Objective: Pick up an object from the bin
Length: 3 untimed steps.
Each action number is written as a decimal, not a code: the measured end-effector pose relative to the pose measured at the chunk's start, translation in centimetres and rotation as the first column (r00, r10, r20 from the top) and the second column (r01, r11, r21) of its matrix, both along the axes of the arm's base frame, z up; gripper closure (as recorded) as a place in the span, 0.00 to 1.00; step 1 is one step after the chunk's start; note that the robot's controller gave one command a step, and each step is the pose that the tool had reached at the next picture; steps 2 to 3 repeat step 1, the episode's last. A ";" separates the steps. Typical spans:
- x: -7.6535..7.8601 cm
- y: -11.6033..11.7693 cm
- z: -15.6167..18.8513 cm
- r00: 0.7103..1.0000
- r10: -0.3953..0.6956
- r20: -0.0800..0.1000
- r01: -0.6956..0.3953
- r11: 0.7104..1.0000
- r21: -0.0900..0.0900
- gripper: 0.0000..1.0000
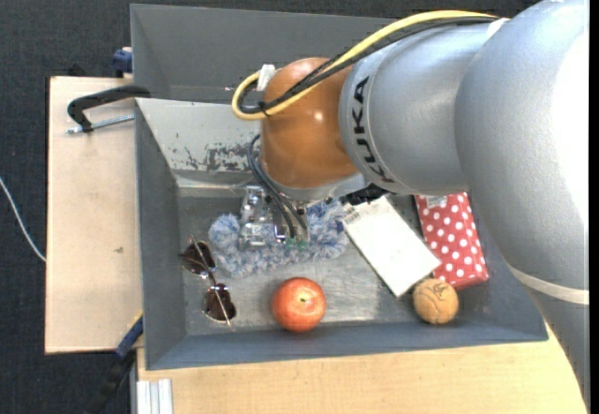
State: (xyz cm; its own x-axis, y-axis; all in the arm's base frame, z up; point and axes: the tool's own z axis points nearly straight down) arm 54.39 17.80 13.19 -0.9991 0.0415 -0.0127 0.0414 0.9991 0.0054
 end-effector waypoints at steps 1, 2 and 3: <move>-0.9 -1.6 8.5 0.999 0.032 -0.010 -0.032 0.999 -0.003 1.00; -0.9 -1.6 8.5 0.999 0.032 -0.010 -0.032 0.999 -0.003 1.00; -0.9 -1.6 8.5 0.999 0.032 -0.010 -0.032 0.999 -0.003 1.00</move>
Offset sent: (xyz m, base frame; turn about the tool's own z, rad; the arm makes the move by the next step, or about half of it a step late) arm 0.0000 0.0000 0.0000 0.0000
